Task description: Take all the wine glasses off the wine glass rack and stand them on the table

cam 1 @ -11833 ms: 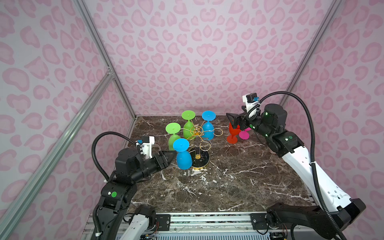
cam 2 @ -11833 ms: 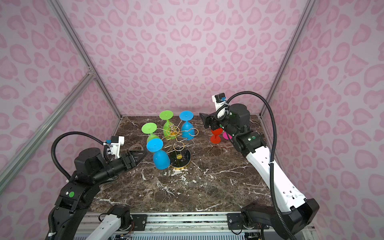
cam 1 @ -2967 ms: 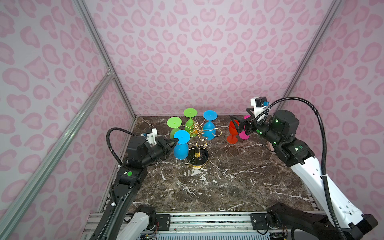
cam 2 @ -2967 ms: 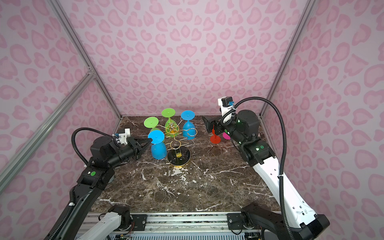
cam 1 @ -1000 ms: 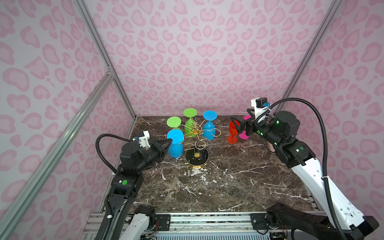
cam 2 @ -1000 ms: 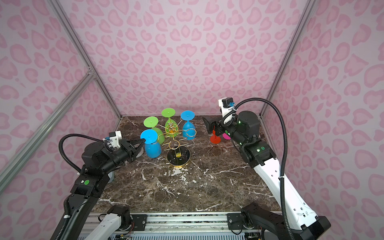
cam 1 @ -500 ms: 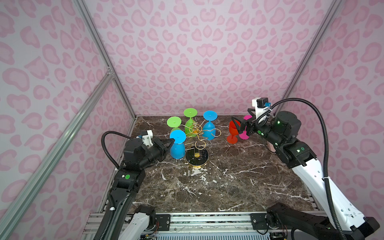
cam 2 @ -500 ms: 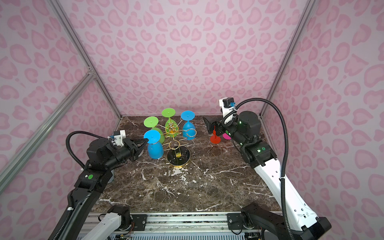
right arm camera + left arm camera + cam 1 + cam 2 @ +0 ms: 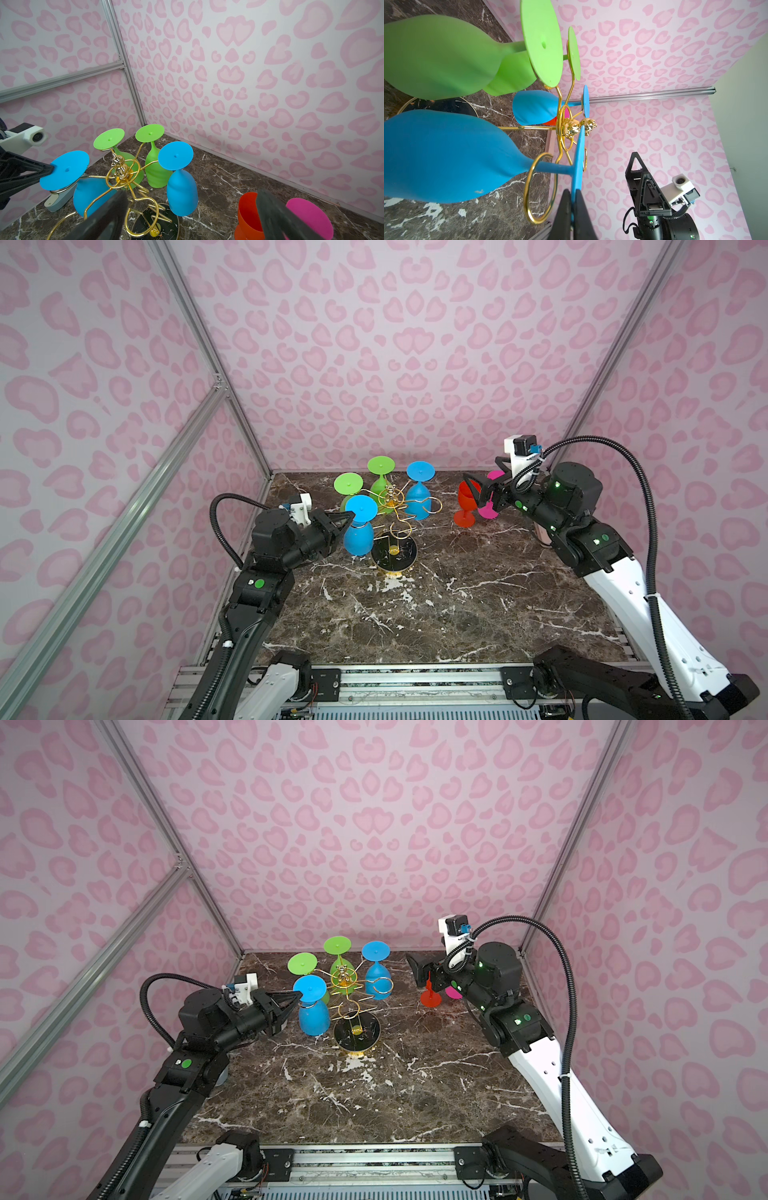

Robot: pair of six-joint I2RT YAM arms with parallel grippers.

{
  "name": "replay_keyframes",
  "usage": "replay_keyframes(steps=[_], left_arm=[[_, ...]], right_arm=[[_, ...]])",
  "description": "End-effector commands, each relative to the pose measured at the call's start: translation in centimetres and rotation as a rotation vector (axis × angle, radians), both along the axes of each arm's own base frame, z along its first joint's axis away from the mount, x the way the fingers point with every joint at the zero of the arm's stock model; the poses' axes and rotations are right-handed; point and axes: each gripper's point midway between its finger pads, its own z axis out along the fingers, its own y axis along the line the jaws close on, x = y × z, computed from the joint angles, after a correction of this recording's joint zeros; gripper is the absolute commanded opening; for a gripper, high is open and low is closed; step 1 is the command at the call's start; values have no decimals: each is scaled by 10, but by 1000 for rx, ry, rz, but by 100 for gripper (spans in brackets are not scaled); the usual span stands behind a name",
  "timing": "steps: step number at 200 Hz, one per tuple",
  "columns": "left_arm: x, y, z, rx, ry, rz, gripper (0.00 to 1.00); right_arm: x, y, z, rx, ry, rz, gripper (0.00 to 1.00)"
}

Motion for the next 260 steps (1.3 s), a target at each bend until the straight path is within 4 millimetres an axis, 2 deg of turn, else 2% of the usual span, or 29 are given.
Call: replay_keyframes(steps=[1,56,260], left_arm=[[4,-4,22,-18,-82,-19,3],[12,-9,25,-19,-89,-36,3],[18,5,21,56,-93,46,3]], right_arm=[[1,0,1,0,-6,0,98],[1,-1,0,-2,-4,-4,98],[-2,-5,0,-3,-5,-11,98]])
